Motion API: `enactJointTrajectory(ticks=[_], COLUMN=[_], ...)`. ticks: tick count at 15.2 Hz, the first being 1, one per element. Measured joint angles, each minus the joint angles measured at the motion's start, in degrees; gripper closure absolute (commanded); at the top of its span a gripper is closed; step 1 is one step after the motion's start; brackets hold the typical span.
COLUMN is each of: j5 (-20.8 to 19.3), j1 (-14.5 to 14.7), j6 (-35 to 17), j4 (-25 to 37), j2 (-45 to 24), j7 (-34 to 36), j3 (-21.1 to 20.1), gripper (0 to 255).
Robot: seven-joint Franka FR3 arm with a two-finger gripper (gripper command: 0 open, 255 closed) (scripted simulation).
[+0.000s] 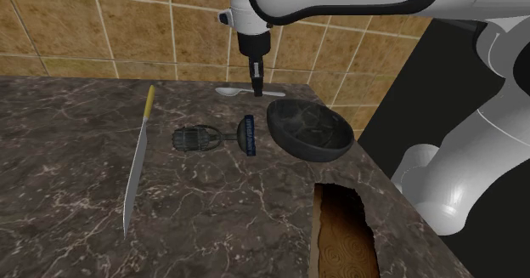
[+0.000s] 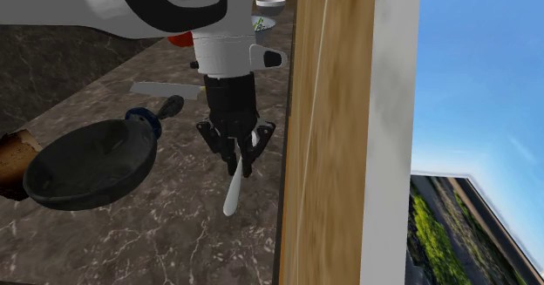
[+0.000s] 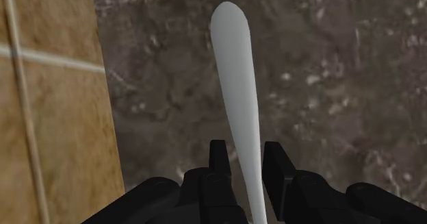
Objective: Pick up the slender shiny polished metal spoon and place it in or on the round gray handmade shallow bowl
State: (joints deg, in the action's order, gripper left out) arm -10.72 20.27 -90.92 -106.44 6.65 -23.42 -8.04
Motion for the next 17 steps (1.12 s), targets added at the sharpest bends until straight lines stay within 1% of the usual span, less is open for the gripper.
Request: enactJointTrajectory(ticks=[8, 17], j5=[-0.02, -0.14], j1=[-0.01, 0.03], j6=[0.32, 6.92], j4=[0.41, 7.88], j2=[-0.08, -0.84], j7=[-0.09, -1.13], j3=[0.01, -0.14], gripper=[255, 255])
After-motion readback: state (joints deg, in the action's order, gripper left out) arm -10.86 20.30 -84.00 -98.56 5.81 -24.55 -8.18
